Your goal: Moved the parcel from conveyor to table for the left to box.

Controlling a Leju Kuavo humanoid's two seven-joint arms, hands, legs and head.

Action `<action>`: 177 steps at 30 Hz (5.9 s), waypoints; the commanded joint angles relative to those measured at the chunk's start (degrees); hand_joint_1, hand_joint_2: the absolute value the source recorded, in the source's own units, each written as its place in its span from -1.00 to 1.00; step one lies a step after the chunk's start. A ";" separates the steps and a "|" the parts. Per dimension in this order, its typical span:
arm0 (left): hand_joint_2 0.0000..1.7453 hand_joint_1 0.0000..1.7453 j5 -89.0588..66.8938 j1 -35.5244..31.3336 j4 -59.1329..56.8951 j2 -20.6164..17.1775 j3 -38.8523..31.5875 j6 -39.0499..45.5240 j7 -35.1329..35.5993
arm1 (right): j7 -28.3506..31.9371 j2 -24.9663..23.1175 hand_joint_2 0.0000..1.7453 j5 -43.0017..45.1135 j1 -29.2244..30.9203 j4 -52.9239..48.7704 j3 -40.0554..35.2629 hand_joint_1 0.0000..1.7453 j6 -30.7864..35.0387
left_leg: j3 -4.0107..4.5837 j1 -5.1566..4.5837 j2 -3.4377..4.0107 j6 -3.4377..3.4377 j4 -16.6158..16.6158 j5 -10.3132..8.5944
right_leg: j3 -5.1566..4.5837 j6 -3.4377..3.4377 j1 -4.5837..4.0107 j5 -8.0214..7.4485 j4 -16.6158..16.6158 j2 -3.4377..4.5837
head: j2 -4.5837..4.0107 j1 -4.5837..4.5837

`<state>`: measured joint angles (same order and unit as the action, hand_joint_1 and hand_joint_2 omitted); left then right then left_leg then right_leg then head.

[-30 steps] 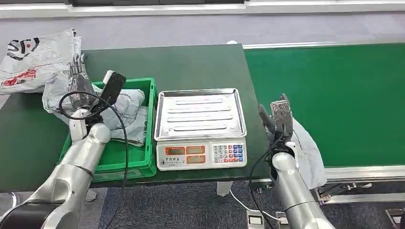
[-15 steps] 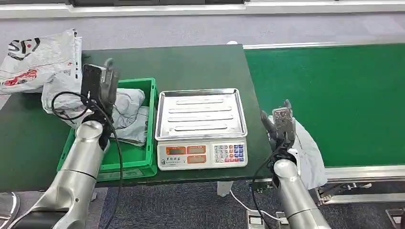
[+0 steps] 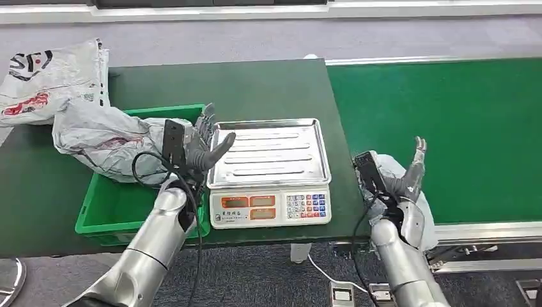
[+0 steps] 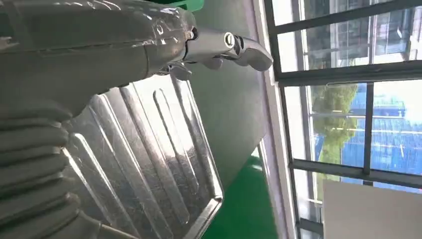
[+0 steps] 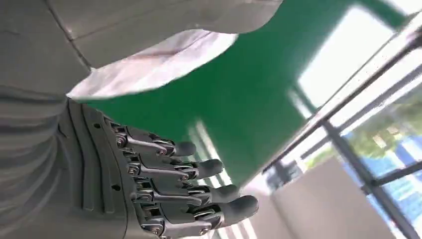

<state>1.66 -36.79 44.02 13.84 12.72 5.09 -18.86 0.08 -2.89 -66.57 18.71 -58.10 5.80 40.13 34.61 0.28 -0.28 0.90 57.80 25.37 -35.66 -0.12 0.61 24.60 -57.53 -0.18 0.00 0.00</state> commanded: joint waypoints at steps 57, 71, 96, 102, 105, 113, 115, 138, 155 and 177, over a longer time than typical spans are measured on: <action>1.00 -1.00 -1.85 4.01 4.59 -4.83 1.07 3.04 1.18 | -4.52 1.19 1.00 15.95 5.60 0.00 -3.48 1.00 -17.90 | -2.25 0.84 1.71 0.28 0.05 1.64 | 2.63 0.28 -0.65 0.78 0.49 1.58 | 0.00 0.02; 1.00 -1.00 -2.15 1.32 1.74 -2.93 3.13 3.99 -1.12 | 7.56 8.49 1.00 31.17 6.47 -23.95 -8.67 1.00 -2.05 | -1.13 0.06 0.48 -0.03 0.00 0.81 | 1.04 0.05 -0.09 0.57 0.11 0.40 | 0.00 0.02; 1.00 -1.00 2.70 -2.16 0.40 -2.04 2.33 10.69 -3.18 | 1.02 -4.81 1.00 34.39 25.28 16.72 -33.12 1.00 -14.97 | -1.03 0.12 0.56 0.06 -0.08 0.54 | 0.91 0.03 -0.16 0.43 0.05 0.52 | 0.00 0.00; 1.00 -1.00 3.73 -3.50 -0.61 -1.65 3.83 11.88 -3.12 | -6.20 -7.39 1.00 33.01 26.17 24.88 -34.61 1.00 -25.88 | -0.93 0.14 0.37 0.04 -0.03 0.55 | 0.88 0.02 -0.16 0.47 0.04 0.33 | -0.02 0.02; 1.00 -1.00 3.95 -4.18 -0.78 -1.54 4.36 11.76 -3.00 | -7.08 -8.29 1.00 31.73 26.55 27.82 -35.82 1.00 -27.76 | -0.82 0.15 0.35 0.05 0.02 0.54 | 0.78 0.03 -0.13 0.47 -0.02 0.30 | 0.00 0.02; 1.00 -1.00 4.71 -3.67 -0.46 -1.38 5.27 11.28 -3.29 | -2.08 -9.51 1.00 32.94 26.30 30.37 -35.90 1.00 -30.81 | -0.91 0.15 0.34 0.07 -0.04 0.54 | 0.85 0.04 -0.15 0.46 0.05 0.30 | 0.00 0.02; 1.00 -1.00 5.97 -2.92 0.16 -1.28 5.33 10.37 -3.63 | 3.31 -9.95 1.00 32.74 26.35 30.34 -36.88 1.00 -29.83 | -0.94 0.13 0.33 0.07 -0.07 0.52 | 0.85 0.05 -0.15 0.47 0.05 0.28 | 0.00 0.02; 1.00 -1.00 6.65 -3.28 1.04 -2.51 6.94 14.11 -5.88 | 9.02 -13.26 1.00 34.57 27.95 25.30 -37.72 -1.00 -18.06 | -0.80 0.10 0.37 0.08 -0.01 0.51 | 0.69 0.08 -0.14 0.45 -0.04 0.34 | -0.02 0.00; 1.00 -1.00 -12.54 -6.77 -9.12 -2.63 11.56 14.96 1.43 | 9.52 -1.91 1.00 33.29 8.82 -7.39 -19.40 -1.00 -3.56 | -0.85 0.14 -0.12 0.01 -0.08 0.46 | 0.94 0.03 -0.15 0.50 0.19 -0.16 | 0.00 0.00; 1.00 -1.00 -50.61 -10.77 -26.67 0.50 37.43 0.55 11.13 | 20.69 -1.87 1.00 48.10 12.67 7.49 -12.53 -1.00 -3.08 | -0.92 0.06 0.18 0.01 -0.06 0.51 | 0.89 0.02 -0.09 0.45 0.14 0.15 | -0.02 0.00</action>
<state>-43.96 -42.49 28.39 14.08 34.98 10.77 -10.42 19.72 -6.08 -19.97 29.13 -58.53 -9.46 37.11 33.87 0.33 0.04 0.95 57.83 25.89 -35.01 -0.08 0.54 25.03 -57.52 0.11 -0.02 0.00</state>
